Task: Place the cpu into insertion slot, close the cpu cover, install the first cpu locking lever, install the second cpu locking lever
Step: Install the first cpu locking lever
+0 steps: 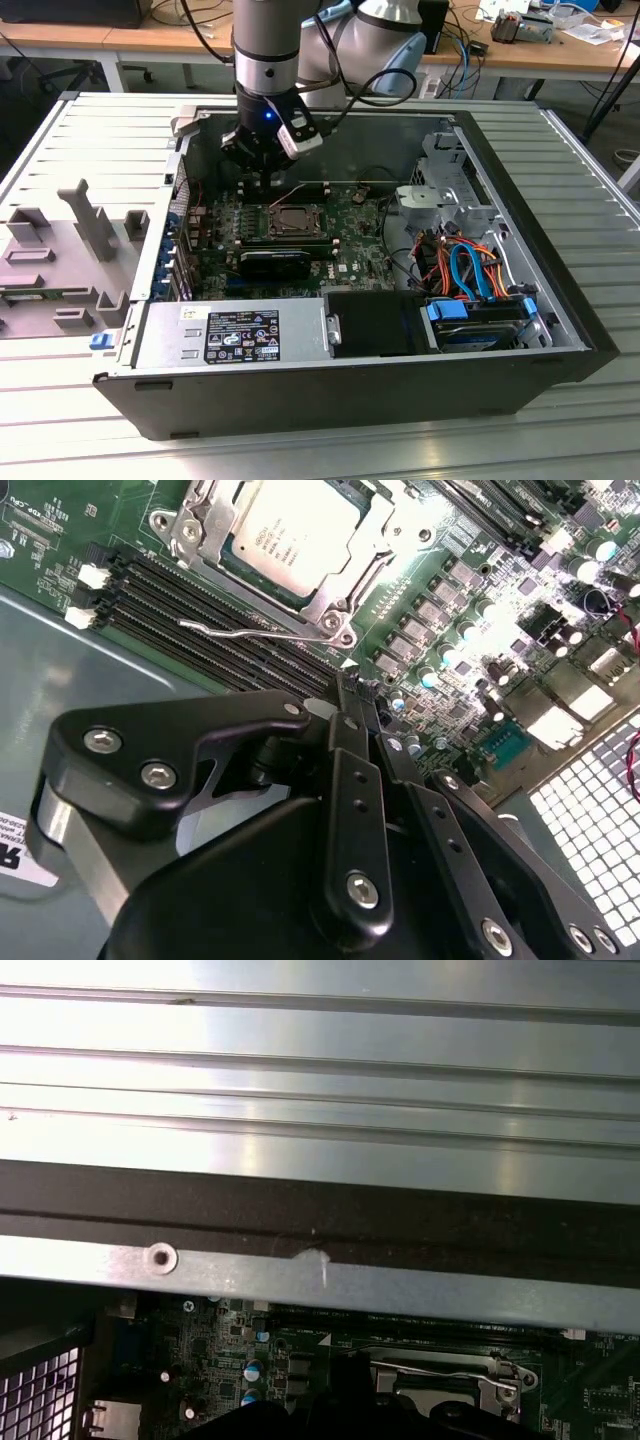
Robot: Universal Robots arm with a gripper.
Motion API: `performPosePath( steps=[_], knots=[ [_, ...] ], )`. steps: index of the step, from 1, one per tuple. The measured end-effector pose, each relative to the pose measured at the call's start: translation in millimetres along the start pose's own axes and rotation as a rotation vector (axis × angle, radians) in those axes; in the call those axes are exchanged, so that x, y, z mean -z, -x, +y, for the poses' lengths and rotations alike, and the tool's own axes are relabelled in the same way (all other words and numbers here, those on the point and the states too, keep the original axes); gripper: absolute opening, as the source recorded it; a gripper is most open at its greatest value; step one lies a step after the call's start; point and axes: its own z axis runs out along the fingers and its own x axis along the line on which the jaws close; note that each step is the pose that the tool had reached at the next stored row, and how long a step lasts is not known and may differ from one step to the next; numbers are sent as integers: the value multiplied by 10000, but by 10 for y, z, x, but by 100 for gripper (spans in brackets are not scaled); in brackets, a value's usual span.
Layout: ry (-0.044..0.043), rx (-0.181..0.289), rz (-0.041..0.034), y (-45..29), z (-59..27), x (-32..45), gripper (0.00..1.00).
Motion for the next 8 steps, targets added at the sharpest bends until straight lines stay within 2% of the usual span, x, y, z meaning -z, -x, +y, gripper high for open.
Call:
performPosePath(
  steps=[8],
  knots=[
    [-8, 0, 1, 1, -1, -20, 11]
  ],
)
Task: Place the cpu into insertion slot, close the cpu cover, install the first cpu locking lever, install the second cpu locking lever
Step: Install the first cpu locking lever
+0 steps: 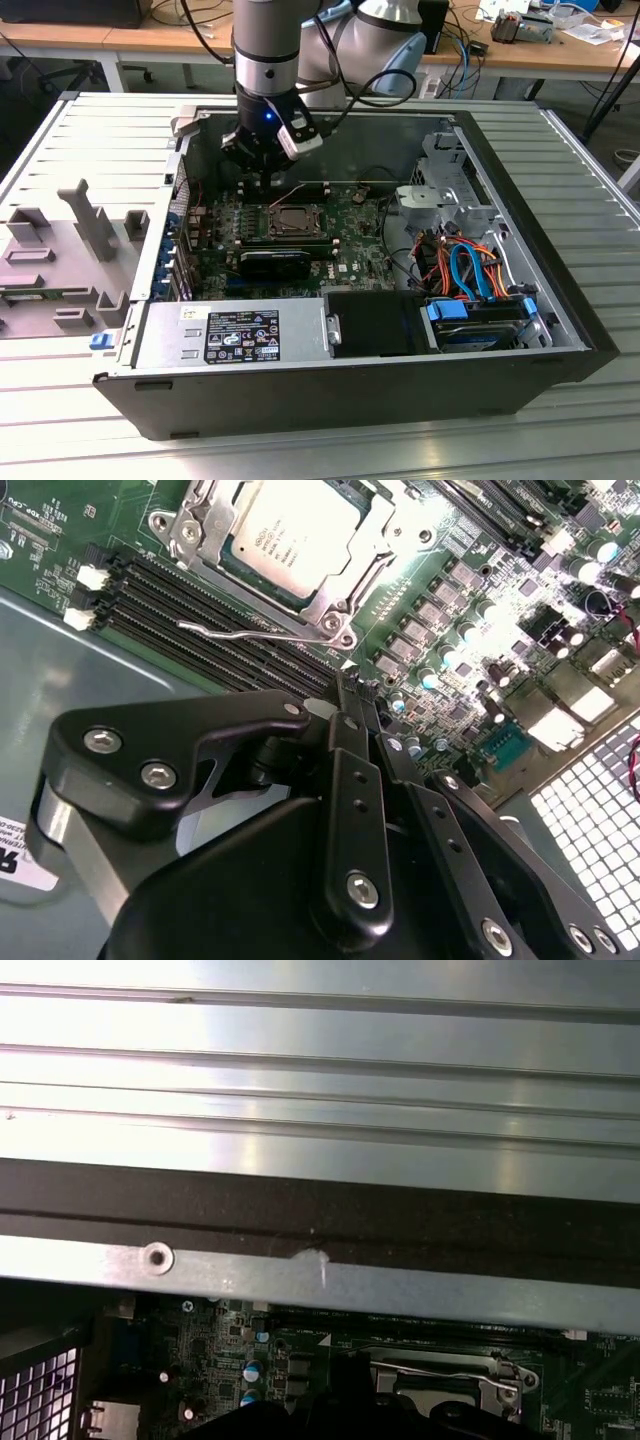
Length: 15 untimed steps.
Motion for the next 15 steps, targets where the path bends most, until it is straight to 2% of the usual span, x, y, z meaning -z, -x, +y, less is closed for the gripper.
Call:
performPosePath(
  steps=[15],
  knots=[
    [-1, 0, 1, 2, -2, -47, 11]
  ],
)
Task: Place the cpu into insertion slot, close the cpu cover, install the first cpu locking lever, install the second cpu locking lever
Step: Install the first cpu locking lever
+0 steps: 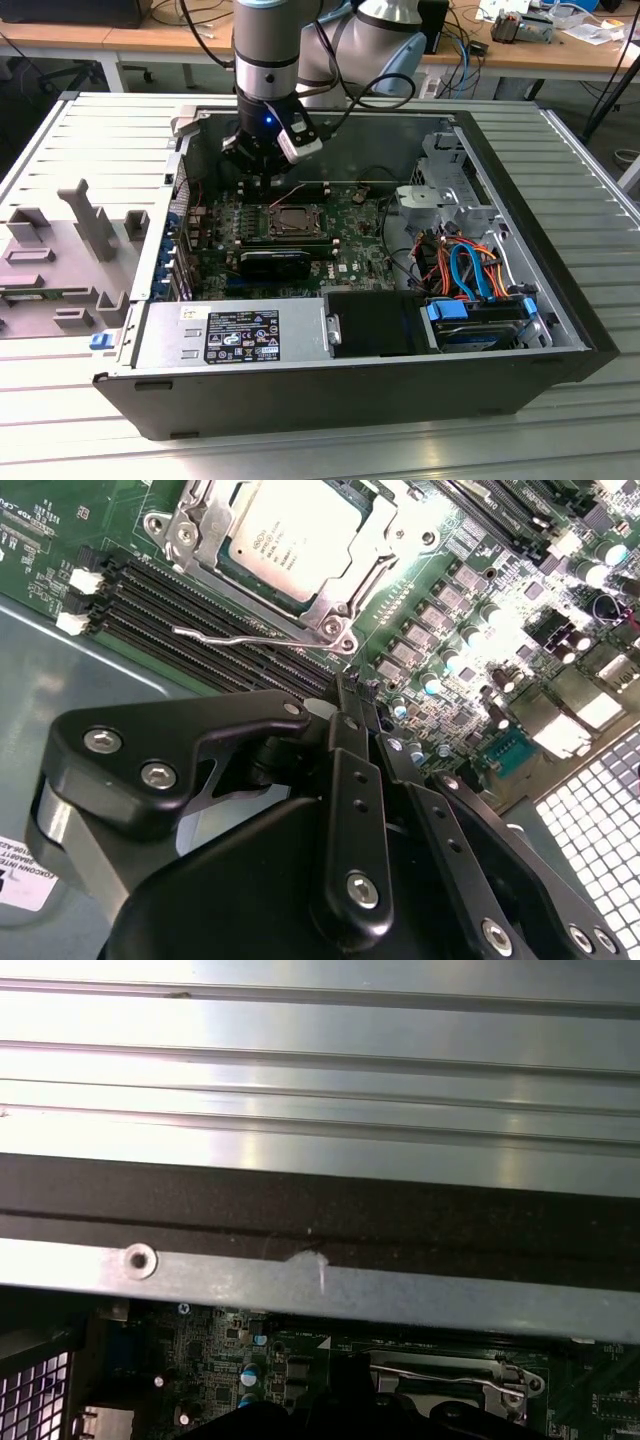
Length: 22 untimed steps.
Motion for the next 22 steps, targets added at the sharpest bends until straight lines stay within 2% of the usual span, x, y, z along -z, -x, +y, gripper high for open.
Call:
performPosePath(
  steps=[9, 11, 22],
  knots=[
    [0, 1, -1, 2, -2, -36, 11],
    [0, 0, -1, 4, -3, -82, 11],
    [0, 0, -1, 7, -4, -101, 11]
  ],
)
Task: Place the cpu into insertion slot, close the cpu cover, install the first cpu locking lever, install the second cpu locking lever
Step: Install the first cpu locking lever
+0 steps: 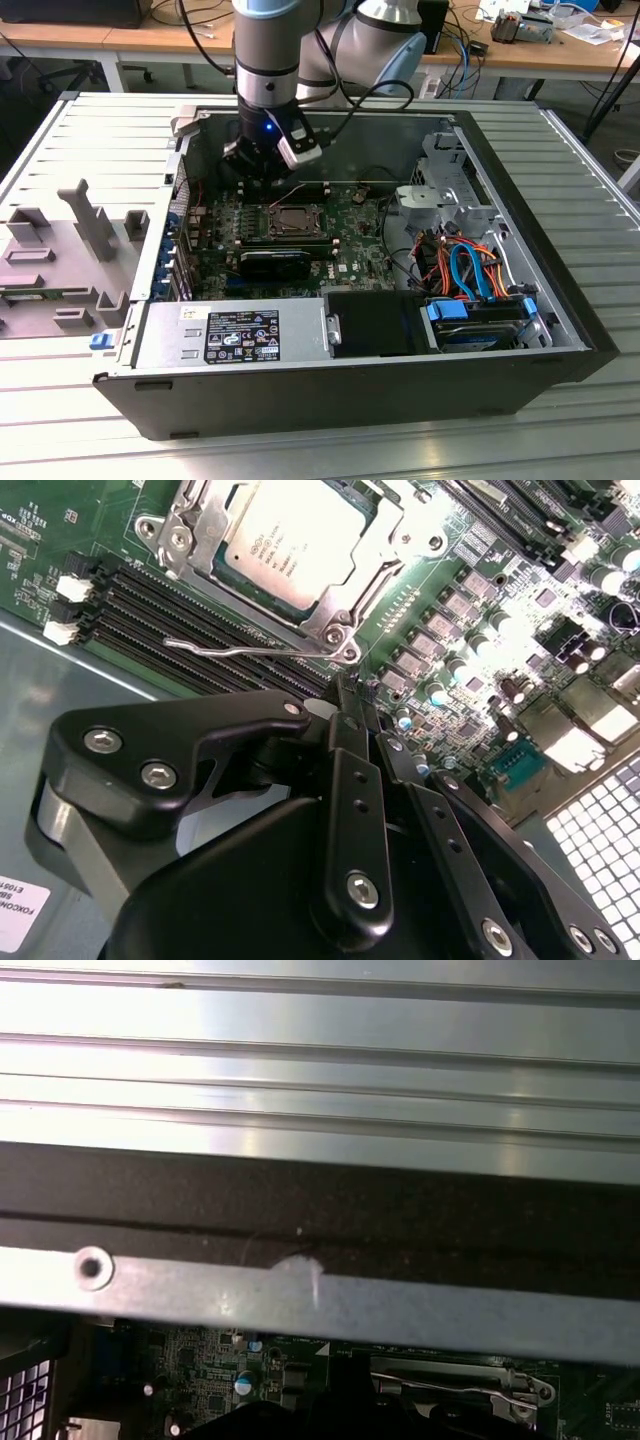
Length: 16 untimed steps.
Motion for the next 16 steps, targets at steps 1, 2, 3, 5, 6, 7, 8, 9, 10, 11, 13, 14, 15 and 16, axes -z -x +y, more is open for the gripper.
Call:
performPosePath(
  steps=[1, 2, 3, 5, 6, 7, 8, 9, 10, 11, 13, 14, 15, 16],
  knots=[
    [0, 0, 0, 0, 0, -7, 11],
    [0, 0, 0, 0, 0, -8, 11],
    [0, 0, 0, 1, 0, -10, 11],
    [0, 0, 0, 1, 0, -13, 11],
    [0, 0, 0, 1, -1, -15, 11],
    [0, -1, 0, 1, -1, -18, 11],
    [0, 0, 0, 2, -1, -20, 11],
    [0, 0, 0, 2, -1, -27, 11],
    [0, 0, 0, 2, -1, -33, 11],
    [0, 0, 0, 3, -2, -35, 11],
    [0, 0, 0, 3, -2, -40, 11],
    [0, 0, 0, 3, -2, -42, 11],
    [0, -1, 0, 3, -2, -43, 11],
    [0, -1, 0, 3, -2, -45, 11]
  ],
)
